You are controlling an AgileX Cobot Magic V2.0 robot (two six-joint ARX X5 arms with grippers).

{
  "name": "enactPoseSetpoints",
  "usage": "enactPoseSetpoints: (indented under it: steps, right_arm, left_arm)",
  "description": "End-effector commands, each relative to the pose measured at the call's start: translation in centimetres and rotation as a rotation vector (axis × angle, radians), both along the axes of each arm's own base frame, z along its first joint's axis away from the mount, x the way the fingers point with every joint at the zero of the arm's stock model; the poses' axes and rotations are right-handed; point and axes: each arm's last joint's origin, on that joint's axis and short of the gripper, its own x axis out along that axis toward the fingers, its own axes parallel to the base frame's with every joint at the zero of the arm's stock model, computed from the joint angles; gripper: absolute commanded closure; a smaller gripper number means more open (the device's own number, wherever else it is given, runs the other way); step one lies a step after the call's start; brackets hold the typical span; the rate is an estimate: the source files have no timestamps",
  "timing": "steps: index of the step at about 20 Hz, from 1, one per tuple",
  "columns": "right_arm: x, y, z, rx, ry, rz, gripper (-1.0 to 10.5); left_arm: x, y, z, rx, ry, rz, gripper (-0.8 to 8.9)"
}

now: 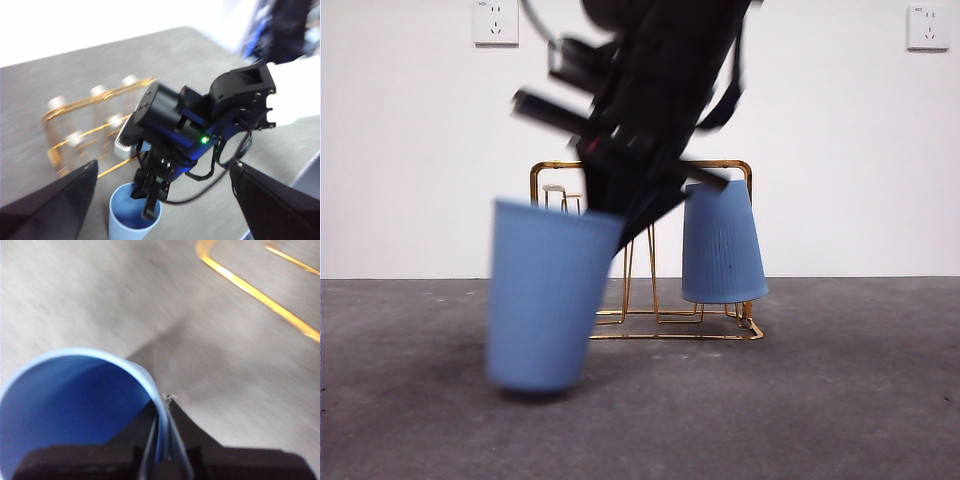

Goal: Pick up cup 1,put cup 1 in the cup rack,pick up cup 2,put cup 2 in the cup rack

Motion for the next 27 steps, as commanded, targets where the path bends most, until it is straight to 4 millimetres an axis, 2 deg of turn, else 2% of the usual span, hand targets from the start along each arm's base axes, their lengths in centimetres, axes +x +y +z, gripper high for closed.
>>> enactPoseSetpoints:
  steps: [1,3,6,10,12,18,23,27]
  right_arm:
    - [-1.8,-2.2,5.4,0.04,-0.174,0.002,9.6]
    - [-3.9,-4.7,10.1,0.11,-0.318,-0.043,9.6]
    - [-7.8,-9.3,15.8,0.205,-0.527,-0.115,9.6]
    - [-13.1,-15.2,20.0,0.266,-0.728,-0.179,9.6]
    - [-15.6,-18.0,21.3,0.299,-0.824,-0.208,9.6]
    - [-20.0,-22.9,22.6,0.345,-0.984,-0.251,9.6]
    - [-22.5,-25.8,22.7,0.342,-1.083,-0.281,9.6]
    - [-23.3,-26.7,22.8,0.322,-1.144,-0.282,9.6]
  left_arm:
    - [0.2,-0.4,0.2,-0.057,-0.001,-0.02,3.74]
    - [0.4,-1.0,0.5,-0.103,-0.01,-0.04,3.74]
    - [1.1,-2.5,1.1,-0.184,-0.022,-0.1,3.74]
    - [2.8,-5.5,1.4,-0.313,0.018,-0.248,3.73]
    - [4.2,-7.2,1.3,-0.386,0.052,-0.329,3.73]
    - [8.3,-10.6,0.2,-0.542,0.179,-0.472,3.74]
    - [11.5,-14.2,-1.4,-0.686,0.298,-0.606,3.74]
    - [13.3,-16.9,-2.9,-0.803,0.381,-0.694,3.74]
